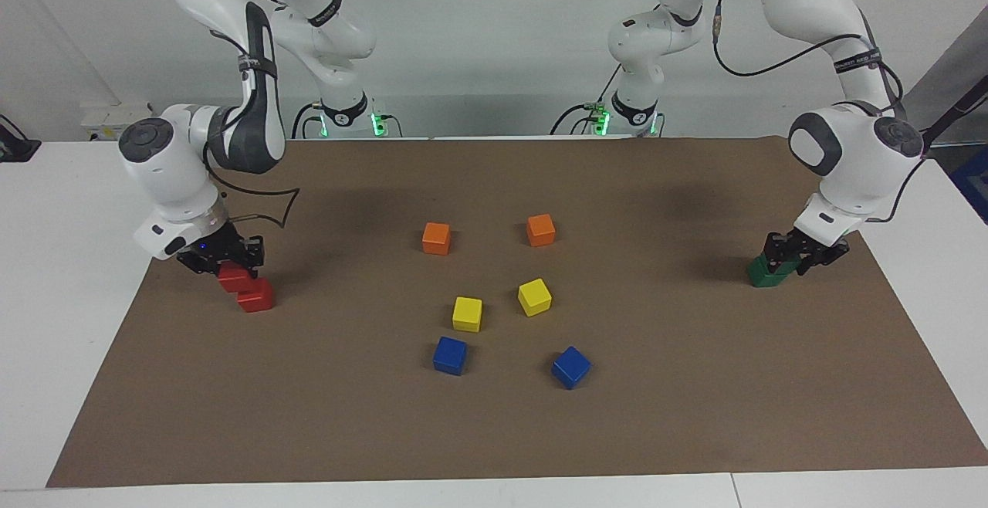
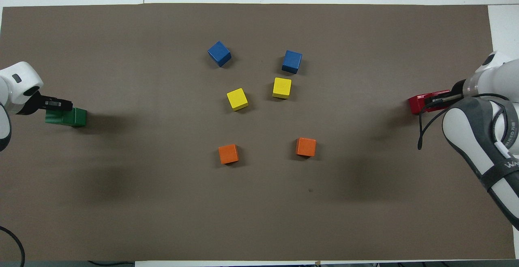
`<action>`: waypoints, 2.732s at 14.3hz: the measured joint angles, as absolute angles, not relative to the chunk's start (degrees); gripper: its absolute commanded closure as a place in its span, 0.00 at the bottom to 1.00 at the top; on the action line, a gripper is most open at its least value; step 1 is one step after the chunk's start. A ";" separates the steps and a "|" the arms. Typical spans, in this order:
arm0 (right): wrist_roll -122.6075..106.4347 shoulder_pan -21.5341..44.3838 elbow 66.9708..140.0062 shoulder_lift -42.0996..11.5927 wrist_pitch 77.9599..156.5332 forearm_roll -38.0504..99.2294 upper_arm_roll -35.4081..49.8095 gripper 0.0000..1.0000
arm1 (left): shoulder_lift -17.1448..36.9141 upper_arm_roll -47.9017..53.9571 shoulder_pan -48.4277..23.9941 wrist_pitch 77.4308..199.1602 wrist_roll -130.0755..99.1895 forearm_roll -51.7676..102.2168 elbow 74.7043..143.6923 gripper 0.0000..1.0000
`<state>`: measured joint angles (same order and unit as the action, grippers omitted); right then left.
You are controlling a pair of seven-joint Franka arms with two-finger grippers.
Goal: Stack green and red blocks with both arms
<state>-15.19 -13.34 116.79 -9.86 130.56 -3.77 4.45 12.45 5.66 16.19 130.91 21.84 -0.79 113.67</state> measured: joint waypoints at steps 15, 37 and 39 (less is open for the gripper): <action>-18.22 -13.08 118.71 -9.85 133.77 -3.75 4.80 1.00 | 12.10 5.84 16.11 130.93 23.34 -0.78 112.42 0.00; -16.89 -13.26 120.35 -9.83 136.03 -3.70 4.61 1.00 | -0.42 7.01 7.28 96.17 1.86 -0.64 95.42 0.00; -16.89 -13.26 120.36 -9.83 136.04 -3.70 4.61 1.00 | -0.44 7.01 6.48 92.65 1.73 -0.58 94.44 0.00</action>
<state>-16.89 -13.26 120.36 -9.83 136.04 -3.70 4.61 -0.44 7.01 6.48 92.65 1.73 -0.58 94.44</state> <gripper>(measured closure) 0.454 0.000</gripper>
